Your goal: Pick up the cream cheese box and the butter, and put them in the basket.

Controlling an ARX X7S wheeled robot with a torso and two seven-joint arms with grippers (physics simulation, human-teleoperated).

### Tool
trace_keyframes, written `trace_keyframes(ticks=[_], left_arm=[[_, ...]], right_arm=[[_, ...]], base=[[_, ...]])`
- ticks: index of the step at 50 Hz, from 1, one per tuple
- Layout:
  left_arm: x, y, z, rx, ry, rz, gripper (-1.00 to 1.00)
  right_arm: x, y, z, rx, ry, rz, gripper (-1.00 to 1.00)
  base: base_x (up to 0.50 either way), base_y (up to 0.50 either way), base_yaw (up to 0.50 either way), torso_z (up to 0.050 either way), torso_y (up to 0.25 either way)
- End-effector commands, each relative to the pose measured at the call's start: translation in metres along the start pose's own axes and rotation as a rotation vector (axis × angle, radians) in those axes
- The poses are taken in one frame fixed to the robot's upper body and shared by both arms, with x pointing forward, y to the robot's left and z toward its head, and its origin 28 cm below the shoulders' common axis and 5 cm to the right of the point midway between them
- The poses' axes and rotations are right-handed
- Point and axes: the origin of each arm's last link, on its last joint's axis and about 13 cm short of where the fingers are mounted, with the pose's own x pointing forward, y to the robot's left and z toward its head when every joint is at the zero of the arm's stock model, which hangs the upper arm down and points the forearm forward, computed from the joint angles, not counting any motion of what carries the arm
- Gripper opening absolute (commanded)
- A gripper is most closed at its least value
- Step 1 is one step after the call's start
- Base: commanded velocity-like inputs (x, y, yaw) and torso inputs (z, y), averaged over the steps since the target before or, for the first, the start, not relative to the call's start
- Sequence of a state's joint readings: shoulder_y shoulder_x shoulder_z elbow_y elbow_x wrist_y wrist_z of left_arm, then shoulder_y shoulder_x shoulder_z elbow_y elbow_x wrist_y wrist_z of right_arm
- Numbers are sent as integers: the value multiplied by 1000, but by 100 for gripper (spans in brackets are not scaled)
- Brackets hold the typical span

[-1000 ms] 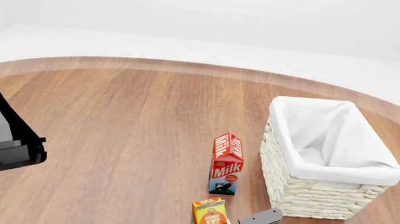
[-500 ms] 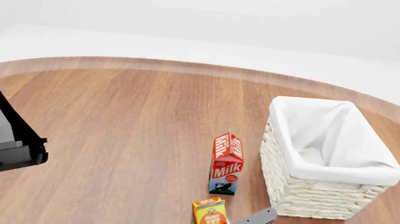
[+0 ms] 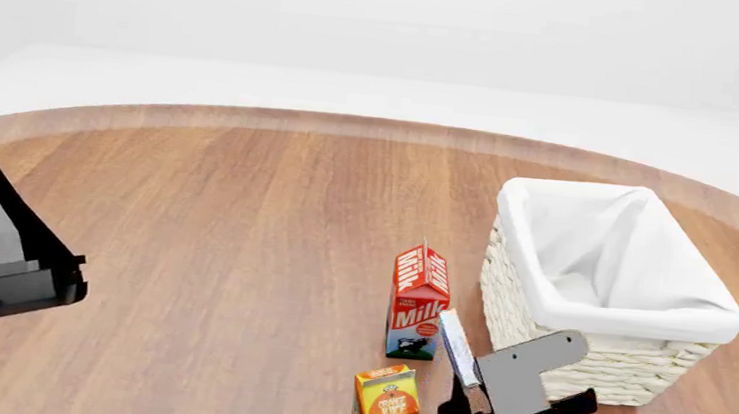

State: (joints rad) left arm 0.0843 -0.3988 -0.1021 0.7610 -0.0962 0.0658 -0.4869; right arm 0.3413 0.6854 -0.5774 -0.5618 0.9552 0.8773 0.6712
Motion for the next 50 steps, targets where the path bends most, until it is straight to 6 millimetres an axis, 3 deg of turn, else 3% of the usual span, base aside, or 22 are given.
trace_keyframes(ticks=[1,10,29,43,50], left_arm=[[1,3,2,11,-21,3,100],[1,2,3,12,-24,2,100],[1,3,5,12,-30,2,100],[1,2,5,11,-28,-2,100],[0,0,5,9,-27,-10,100]], right_arm=[[-33,-7,26,-9,-176,-55,-100],[-51,-17,40,-3,-236,-99,-100],[-90,-59,100,-11,-462,-302,-100],[-98,-89,133,-3,-564,-426,-100],[-92,-100,148,25,-520,-321,-100]], base=[[0,0,0,0,0],[0,0,0,0,0],[0,0,0,0,1],[0,0,0,0,1],[0,0,0,0,0]])
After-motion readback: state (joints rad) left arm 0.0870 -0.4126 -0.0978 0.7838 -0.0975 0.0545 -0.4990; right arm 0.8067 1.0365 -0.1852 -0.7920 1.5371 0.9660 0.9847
